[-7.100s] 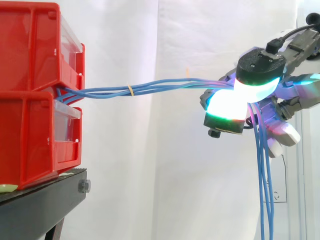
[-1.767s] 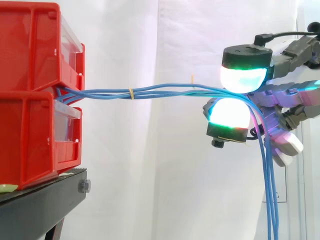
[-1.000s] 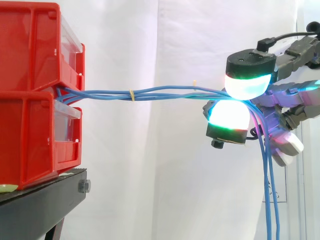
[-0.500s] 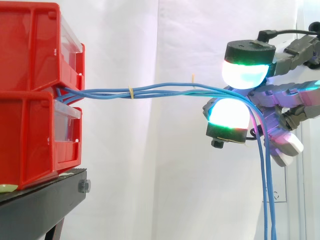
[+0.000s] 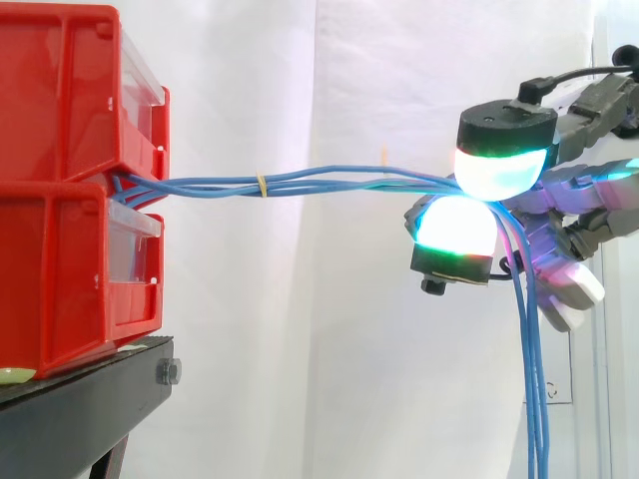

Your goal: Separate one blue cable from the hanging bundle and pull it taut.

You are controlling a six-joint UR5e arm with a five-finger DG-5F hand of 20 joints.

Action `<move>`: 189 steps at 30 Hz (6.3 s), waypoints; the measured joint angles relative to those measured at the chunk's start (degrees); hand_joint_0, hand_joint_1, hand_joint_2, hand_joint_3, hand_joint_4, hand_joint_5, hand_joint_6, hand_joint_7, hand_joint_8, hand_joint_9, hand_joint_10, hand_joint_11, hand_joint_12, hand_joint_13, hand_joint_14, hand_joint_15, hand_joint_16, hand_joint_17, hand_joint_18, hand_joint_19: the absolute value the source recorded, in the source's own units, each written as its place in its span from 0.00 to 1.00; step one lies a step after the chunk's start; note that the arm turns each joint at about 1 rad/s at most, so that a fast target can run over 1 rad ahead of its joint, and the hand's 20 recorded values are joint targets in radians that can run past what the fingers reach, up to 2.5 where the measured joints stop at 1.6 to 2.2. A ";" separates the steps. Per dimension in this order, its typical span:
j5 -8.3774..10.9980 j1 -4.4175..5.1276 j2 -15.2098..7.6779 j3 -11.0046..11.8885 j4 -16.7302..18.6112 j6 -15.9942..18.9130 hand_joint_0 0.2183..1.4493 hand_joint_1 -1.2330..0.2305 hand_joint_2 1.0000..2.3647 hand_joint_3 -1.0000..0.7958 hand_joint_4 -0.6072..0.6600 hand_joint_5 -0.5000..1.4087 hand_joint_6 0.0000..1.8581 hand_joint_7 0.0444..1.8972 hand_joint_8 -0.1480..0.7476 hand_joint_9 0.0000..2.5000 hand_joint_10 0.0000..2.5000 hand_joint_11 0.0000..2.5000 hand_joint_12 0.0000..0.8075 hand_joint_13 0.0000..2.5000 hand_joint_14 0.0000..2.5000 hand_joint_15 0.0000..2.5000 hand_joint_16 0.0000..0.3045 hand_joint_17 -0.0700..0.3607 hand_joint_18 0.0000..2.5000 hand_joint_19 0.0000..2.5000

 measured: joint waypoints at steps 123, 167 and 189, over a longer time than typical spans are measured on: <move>0.30 -0.08 -0.01 -0.04 0.09 -0.59 0.41 0.31 0.01 0.42 0.49 0.34 0.27 0.67 0.26 0.75 0.00 0.10 0.29 0.51 0.01 0.16 0.16 0.42 0.36 0.25; 0.30 -0.09 0.03 -0.04 0.09 -1.09 0.40 0.23 0.01 0.44 0.51 0.34 0.27 0.68 0.29 0.75 0.01 0.10 0.29 0.50 0.01 0.16 0.17 0.43 0.36 0.24; 0.30 -0.12 0.03 -0.03 0.09 -2.79 0.23 0.53 0.00 0.28 0.53 0.34 0.27 0.66 0.28 0.75 0.00 0.08 0.31 0.51 0.01 0.15 0.19 0.47 0.35 0.24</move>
